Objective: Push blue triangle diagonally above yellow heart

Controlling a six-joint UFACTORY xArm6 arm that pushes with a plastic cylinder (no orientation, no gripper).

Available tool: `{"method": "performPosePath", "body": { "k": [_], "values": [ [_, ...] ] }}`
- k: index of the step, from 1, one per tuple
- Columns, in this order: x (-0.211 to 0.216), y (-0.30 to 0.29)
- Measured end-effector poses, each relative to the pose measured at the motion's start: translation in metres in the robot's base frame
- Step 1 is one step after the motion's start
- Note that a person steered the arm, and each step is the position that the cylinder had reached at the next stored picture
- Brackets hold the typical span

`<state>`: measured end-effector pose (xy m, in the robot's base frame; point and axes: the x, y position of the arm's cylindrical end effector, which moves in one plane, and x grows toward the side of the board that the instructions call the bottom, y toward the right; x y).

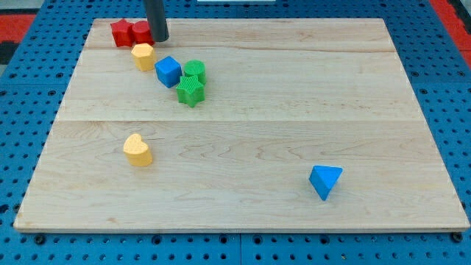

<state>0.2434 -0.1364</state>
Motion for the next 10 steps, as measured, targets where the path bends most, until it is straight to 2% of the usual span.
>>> {"method": "performPosePath", "body": {
  "k": [1, 3, 5, 6, 8, 9, 10],
  "values": [
    [0.001, 0.058],
    [0.027, 0.137],
    [0.073, 0.138],
    [0.089, 0.125],
    [0.111, 0.135],
    [0.141, 0.181],
    [0.145, 0.161]
  ]
}}
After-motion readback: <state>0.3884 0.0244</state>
